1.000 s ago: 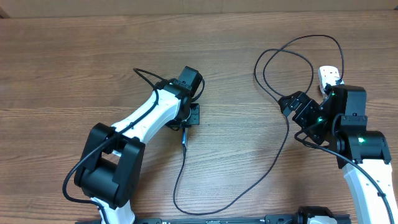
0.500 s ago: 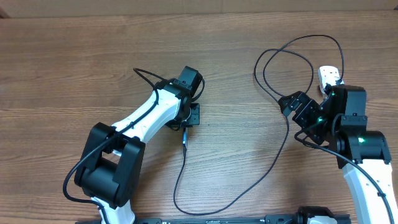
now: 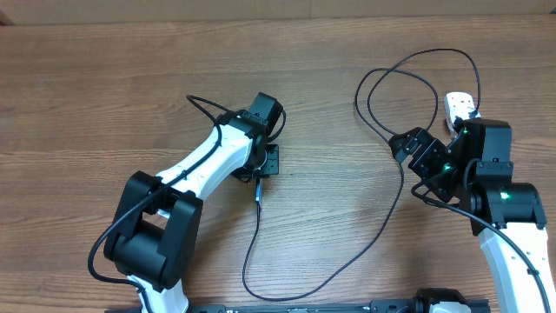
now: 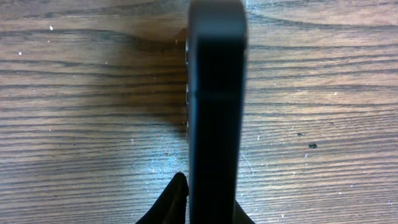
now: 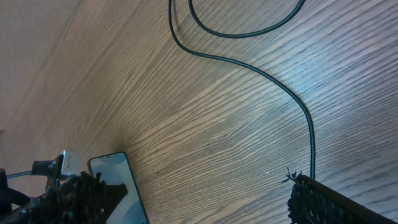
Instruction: Plug charger to phone and switch on socket
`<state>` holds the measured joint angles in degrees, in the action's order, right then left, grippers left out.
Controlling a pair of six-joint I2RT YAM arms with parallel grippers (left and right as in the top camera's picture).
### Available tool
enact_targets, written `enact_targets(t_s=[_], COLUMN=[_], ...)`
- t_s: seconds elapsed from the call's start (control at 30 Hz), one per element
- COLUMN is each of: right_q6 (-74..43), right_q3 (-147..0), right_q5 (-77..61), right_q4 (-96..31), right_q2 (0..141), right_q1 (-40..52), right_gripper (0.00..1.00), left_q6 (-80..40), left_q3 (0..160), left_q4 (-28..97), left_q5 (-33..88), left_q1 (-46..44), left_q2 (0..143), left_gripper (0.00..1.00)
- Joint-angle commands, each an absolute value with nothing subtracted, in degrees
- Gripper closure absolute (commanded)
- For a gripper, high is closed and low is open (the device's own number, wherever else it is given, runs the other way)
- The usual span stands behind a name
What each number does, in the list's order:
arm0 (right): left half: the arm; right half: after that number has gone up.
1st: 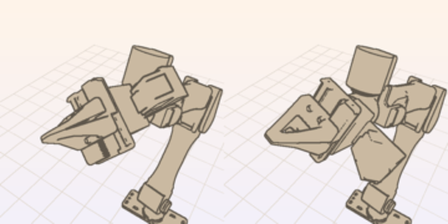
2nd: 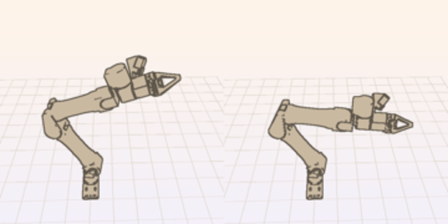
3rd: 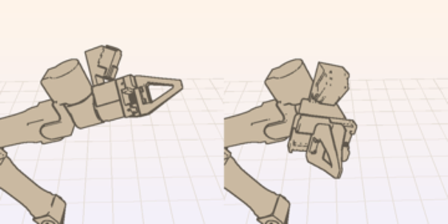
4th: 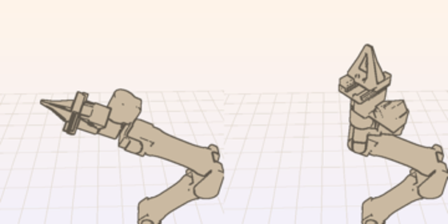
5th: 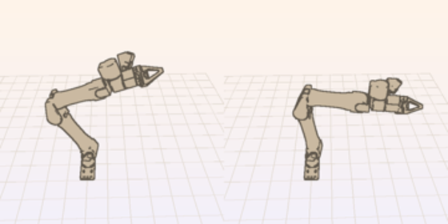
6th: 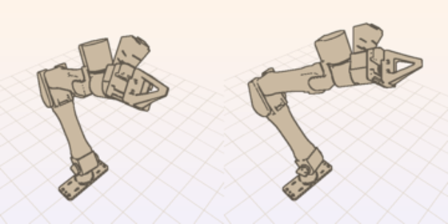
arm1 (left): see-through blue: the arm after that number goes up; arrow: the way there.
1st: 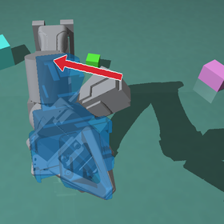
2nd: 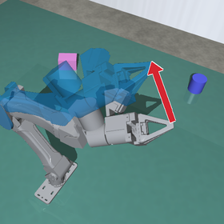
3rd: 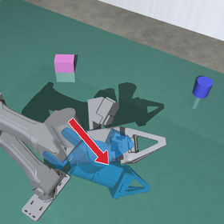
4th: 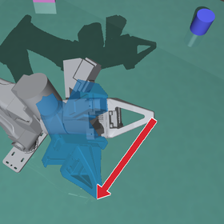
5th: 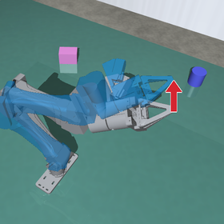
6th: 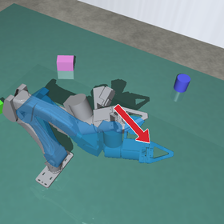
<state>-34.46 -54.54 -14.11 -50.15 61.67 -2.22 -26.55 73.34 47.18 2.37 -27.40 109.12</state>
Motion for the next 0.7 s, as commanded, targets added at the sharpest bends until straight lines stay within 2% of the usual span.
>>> enact_targets(t_s=[0.0,0.67], right_q6=[-33.8,-33.8], right_q3=[-55.7,-55.7], right_q5=[-13.3,-13.3], right_q4=[-50.0,-50.0], right_q2=[61.1,61.1], right_q1=[-2.3,-2.3], right_gripper=[0.00,0.00], left_q6=[-25.7,-25.7], left_q3=[74.3,74.3], left_q4=[47.6,47.6], left_q5=[2.8,2.8], left_q1=[-27.8,-27.8], left_q2=[109.6,109.6], left_gripper=[0.86,0.85])
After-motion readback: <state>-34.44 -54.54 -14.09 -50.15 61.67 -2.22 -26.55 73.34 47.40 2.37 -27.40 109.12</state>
